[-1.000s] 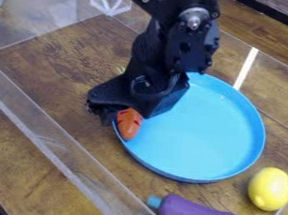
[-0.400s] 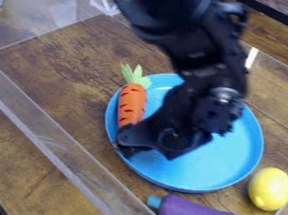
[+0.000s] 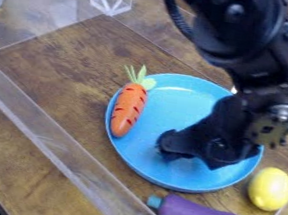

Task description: Put the carrot on the blue tray

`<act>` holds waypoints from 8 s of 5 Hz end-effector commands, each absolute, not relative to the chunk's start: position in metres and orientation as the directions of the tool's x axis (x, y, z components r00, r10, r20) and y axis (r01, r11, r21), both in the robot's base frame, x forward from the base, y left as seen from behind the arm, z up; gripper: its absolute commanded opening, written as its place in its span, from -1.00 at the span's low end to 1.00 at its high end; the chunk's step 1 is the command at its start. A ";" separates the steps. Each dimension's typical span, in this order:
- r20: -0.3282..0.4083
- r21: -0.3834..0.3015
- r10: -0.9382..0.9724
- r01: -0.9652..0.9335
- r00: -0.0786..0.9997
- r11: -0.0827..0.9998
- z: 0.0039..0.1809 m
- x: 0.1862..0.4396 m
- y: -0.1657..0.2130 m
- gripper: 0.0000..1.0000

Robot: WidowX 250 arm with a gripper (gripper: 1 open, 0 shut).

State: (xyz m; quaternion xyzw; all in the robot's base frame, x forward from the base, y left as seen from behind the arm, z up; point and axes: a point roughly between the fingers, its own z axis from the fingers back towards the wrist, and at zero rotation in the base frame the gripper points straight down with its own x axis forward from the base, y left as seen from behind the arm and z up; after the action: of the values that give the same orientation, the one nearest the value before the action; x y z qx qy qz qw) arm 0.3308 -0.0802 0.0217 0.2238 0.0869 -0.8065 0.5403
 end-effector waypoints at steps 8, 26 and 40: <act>-0.395 0.095 -0.821 0.870 -0.413 -0.483 0.009 0.374 -0.101 1.00; -0.417 0.017 -0.798 0.874 -0.435 -0.485 0.104 0.340 0.032 1.00; -0.248 0.088 -0.760 0.767 -0.601 -0.635 0.047 0.351 -0.005 1.00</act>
State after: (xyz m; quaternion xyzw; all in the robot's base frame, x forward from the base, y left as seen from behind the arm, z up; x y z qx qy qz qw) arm 0.3423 -0.0068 0.0307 0.1095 0.0286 -0.9011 0.4185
